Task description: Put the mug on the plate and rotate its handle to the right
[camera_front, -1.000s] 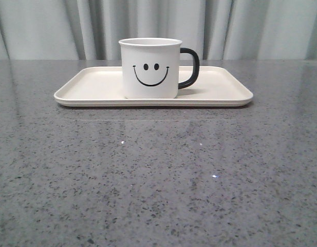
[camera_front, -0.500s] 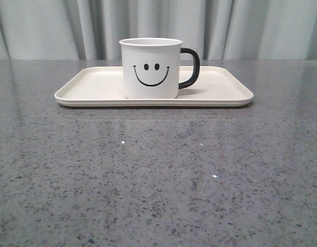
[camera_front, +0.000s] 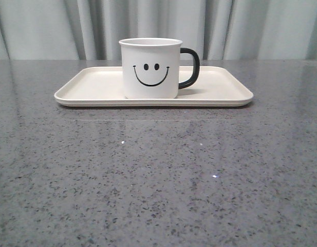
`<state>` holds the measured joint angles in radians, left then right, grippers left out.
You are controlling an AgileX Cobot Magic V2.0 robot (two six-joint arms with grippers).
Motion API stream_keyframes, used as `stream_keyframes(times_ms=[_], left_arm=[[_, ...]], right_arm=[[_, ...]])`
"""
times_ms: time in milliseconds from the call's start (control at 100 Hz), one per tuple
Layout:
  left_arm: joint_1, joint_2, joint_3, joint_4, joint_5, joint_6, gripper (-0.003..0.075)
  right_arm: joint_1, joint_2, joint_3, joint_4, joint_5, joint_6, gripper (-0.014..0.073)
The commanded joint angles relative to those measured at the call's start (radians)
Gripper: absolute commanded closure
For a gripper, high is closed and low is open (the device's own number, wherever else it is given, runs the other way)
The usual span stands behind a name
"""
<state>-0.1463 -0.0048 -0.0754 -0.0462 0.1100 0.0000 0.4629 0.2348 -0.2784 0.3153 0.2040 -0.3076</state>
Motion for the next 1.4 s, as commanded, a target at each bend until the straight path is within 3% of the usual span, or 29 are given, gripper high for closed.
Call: stream_keyframes(times_ms=[0,240,450,1390], left_arm=[[0.059,-0.031,-0.01,0.002,-0.095,0.0,0.0739],[0.195,-0.033,0.085,0.002,-0.189,0.0,0.0739],[0.195,-0.033,0.084,0.002,-0.134,0.0,0.0739],[0.191,-0.033,0.084,0.002,-0.134,0.0,0.0739]], right_arm=[[-0.005,0.007,-0.025,0.006,-0.085,0.001,0.0663],[-0.005,0.007,-0.025,0.006,-0.085,0.001,0.0663],[-0.005,0.007,-0.025,0.006,-0.085,0.001,0.0663],[-0.005,0.007,-0.025,0.006,-0.085,0.001,0.0663]])
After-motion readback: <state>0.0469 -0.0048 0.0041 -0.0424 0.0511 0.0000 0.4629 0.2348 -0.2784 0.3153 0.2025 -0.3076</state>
